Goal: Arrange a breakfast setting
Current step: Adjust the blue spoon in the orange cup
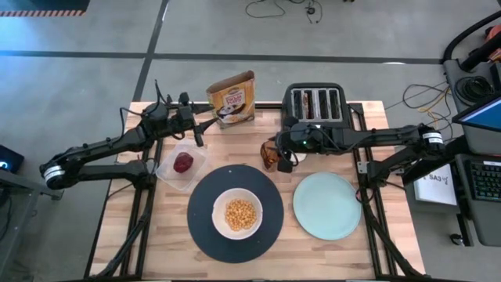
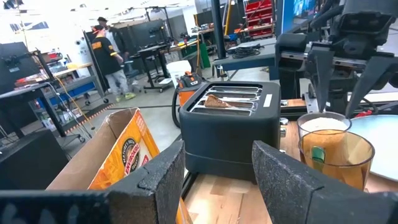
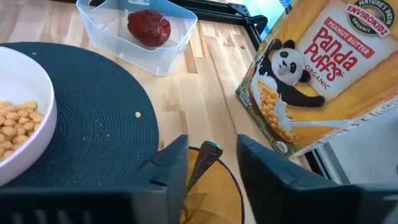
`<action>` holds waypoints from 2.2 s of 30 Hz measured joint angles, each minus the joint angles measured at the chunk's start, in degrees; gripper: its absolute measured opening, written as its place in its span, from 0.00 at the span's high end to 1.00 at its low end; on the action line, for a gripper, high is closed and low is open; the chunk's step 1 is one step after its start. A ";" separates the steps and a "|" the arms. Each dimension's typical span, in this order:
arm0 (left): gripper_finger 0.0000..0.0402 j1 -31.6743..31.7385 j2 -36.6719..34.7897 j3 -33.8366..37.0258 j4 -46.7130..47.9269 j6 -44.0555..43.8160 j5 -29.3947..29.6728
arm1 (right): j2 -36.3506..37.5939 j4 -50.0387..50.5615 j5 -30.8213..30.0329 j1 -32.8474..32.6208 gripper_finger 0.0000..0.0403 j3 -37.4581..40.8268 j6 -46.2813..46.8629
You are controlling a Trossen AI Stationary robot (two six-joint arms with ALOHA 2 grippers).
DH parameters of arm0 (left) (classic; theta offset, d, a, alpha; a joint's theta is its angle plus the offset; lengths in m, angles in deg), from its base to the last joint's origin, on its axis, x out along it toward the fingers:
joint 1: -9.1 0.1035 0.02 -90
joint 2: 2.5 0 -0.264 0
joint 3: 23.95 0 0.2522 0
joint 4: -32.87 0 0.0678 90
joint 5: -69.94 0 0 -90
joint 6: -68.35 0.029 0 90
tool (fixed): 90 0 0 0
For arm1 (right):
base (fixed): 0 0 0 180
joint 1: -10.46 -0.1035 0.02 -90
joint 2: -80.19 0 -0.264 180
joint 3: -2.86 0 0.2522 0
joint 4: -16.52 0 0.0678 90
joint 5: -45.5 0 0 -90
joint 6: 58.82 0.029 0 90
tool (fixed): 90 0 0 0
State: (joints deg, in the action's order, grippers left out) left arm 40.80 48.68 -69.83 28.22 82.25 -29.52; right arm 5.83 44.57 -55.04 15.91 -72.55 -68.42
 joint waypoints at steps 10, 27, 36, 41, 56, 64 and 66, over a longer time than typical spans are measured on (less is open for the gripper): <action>0.57 0.00 -0.02 0.00 0.02 -0.95 -0.02 | -2.80 0.00 7.72 2.39 0.56 0.00 -4.31; 0.57 0.00 -0.02 0.00 0.13 -1.41 -0.07 | -5.90 -0.84 23.98 13.07 0.59 0.07 -7.62; 0.57 0.00 -0.03 0.00 0.12 -1.61 -0.09 | -8.53 -4.68 27.10 13.46 0.63 0.07 -8.49; 0.57 0.00 -0.04 0.00 0.11 -1.82 -0.09 | -8.85 -5.89 30.44 13.99 0.65 0.07 -8.44; 0.57 0.00 -0.04 0.00 0.20 -2.46 -0.09 | -9.02 -5.93 30.50 14.10 0.84 0.07 -9.74; 0.57 0.00 -0.04 0.00 0.21 -2.68 -0.09 | -8.91 -5.86 30.48 14.10 0.97 0.07 -12.13; 0.57 0.00 -0.04 0.00 0.21 -2.68 -0.11 | -8.77 -5.77 30.49 14.10 0.98 0.07 -12.13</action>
State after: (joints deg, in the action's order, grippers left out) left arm 40.80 48.64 -69.83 28.44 79.57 -29.63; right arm -2.94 38.79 -24.54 30.01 -72.49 -80.55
